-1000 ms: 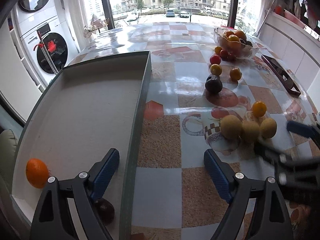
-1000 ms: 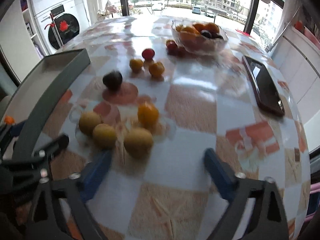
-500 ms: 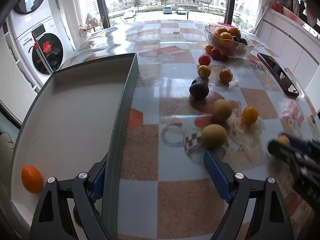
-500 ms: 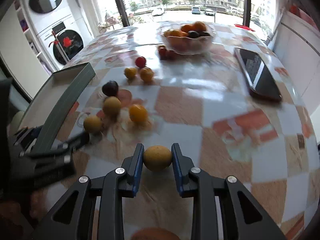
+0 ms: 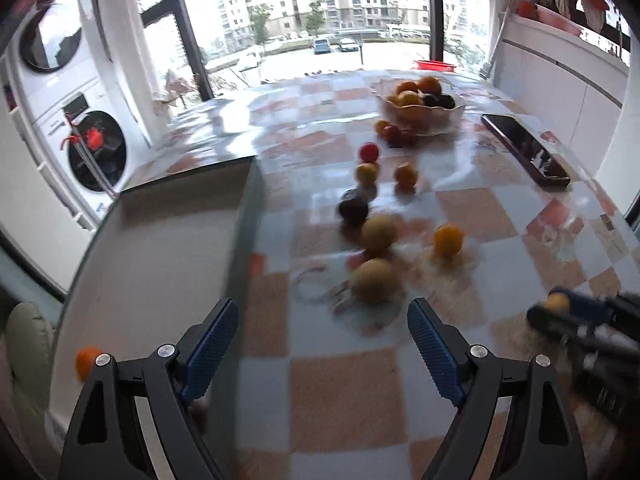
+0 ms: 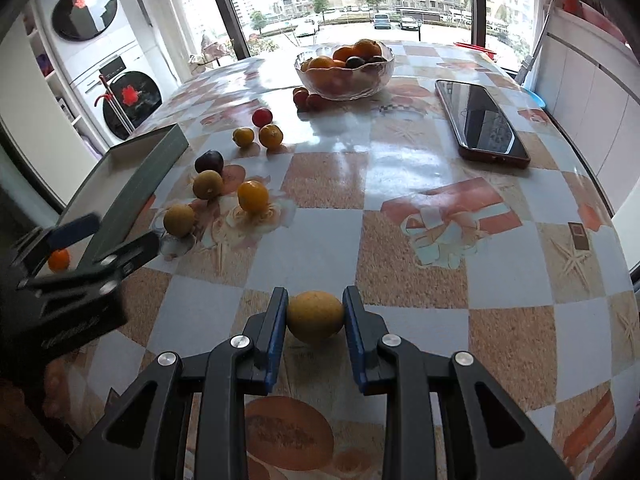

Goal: Organize fruits

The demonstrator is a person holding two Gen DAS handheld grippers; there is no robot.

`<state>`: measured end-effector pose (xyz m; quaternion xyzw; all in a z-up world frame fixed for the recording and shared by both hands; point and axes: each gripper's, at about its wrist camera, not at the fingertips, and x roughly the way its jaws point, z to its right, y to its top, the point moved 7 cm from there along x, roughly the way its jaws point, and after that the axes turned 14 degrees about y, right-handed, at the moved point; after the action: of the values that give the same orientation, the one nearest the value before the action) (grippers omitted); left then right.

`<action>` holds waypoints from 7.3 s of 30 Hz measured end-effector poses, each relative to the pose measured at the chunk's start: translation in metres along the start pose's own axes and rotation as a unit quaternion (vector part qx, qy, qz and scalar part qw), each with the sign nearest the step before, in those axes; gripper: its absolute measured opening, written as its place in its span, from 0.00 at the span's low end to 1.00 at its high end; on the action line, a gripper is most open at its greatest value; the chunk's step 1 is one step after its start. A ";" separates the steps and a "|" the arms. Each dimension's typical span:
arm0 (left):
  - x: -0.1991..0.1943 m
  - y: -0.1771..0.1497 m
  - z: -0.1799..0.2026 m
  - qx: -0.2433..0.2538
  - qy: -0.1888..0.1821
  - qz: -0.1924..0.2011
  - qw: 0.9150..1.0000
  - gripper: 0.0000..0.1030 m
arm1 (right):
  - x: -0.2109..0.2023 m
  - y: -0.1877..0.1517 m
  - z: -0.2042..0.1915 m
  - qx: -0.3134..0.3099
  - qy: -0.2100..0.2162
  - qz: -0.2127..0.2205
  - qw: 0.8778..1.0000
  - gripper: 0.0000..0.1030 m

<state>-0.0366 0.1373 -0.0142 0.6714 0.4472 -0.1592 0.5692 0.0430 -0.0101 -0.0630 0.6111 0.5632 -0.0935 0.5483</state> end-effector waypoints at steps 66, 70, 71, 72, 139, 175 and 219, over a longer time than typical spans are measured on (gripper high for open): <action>-0.013 -0.030 -0.137 -0.108 0.045 0.021 0.993 1.00 | 0.033 0.047 -0.130 -0.056 0.034 -0.025 0.998 0.91; -0.032 -0.023 -0.091 -0.083 -0.011 0.020 0.996 1.00 | 0.005 0.028 -0.061 -0.014 -0.027 -0.010 0.999 0.91; -0.033 -0.023 -0.077 -0.076 -0.018 0.013 0.997 1.00 | 0.002 0.025 -0.050 -0.008 -0.039 -0.010 0.999 0.91; -0.034 -0.023 -0.064 -0.070 -0.024 0.006 0.997 1.00 | -0.002 0.019 -0.035 -0.002 -0.056 -0.012 0.998 0.91; 0.036 -0.004 0.033 -0.064 -0.025 -0.055 0.996 1.00 | -0.017 -0.016 0.044 0.011 -0.127 0.021 0.992 1.00; 0.035 -0.004 0.033 -0.064 -0.025 -0.054 0.996 1.00 | -0.016 -0.018 0.044 0.010 -0.129 0.020 0.991 1.00; 0.034 -0.005 0.033 -0.064 -0.025 -0.054 0.996 1.00 | -0.017 -0.018 0.044 0.010 -0.129 0.020 0.991 1.00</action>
<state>-0.0117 0.1215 -0.0519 0.6039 0.4775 -0.1776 0.6129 0.0449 -0.0578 -0.0777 0.6101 0.4745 -0.1664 0.6124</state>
